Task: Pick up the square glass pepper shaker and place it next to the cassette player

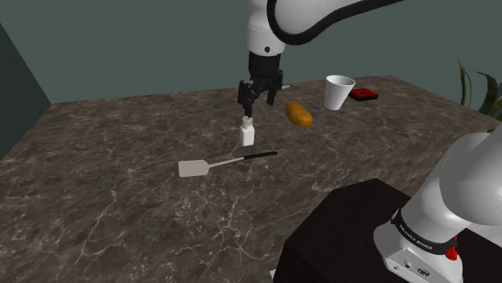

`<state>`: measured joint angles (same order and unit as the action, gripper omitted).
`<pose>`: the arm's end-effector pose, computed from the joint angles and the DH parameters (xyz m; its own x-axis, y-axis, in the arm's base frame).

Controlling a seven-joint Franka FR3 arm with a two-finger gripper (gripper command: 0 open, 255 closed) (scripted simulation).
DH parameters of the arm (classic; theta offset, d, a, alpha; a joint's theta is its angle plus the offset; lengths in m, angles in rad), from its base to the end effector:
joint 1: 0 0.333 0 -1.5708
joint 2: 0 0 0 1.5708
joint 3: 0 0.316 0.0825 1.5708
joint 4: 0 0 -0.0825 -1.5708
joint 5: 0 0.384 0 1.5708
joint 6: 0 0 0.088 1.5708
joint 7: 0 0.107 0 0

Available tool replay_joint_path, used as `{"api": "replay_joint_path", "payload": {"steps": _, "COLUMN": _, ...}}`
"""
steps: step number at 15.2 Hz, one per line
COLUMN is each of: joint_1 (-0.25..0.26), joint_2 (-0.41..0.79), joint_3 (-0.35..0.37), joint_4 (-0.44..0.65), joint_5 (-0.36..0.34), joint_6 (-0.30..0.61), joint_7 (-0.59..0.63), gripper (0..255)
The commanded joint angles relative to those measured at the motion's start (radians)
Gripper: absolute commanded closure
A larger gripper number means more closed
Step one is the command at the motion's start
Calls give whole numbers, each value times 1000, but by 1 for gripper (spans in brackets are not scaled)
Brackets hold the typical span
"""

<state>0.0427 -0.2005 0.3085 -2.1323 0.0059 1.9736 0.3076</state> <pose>0.4673 0.1788 0.4925 0.9982 0.0375 0.0477 0.0355 -0.9985 0.0425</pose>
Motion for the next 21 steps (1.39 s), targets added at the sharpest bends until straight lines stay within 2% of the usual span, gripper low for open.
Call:
{"api": "replay_joint_path", "payload": {"steps": 1, "joint_1": 1, "joint_2": 81, "joint_3": 25, "joint_4": 58, "joint_5": -35, "joint_6": 26, "joint_7": 54, "gripper": 0}}
{"api": "replay_joint_path", "payload": {"steps": 9, "joint_1": 1, "joint_2": 126, "joint_3": 27, "joint_4": -3, "joint_5": -55, "joint_6": 128, "joint_7": 72, "gripper": 0}}
{"api": "replay_joint_path", "payload": {"steps": 17, "joint_1": 1, "joint_2": 126, "joint_3": 27, "joint_4": -3, "joint_5": -55, "joint_6": 128, "joint_7": 72, "gripper": 0}}
{"api": "replay_joint_path", "payload": {"steps": 18, "joint_1": 1, "joint_2": 126, "joint_3": 27, "joint_4": -3, "joint_5": -55, "joint_6": 128, "joint_7": 72, "gripper": 255}}
{"api": "replay_joint_path", "payload": {"steps": 21, "joint_1": 1, "joint_2": 126, "joint_3": 27, "joint_4": -3, "joint_5": -55, "joint_6": 128, "joint_7": 72, "gripper": 255}}
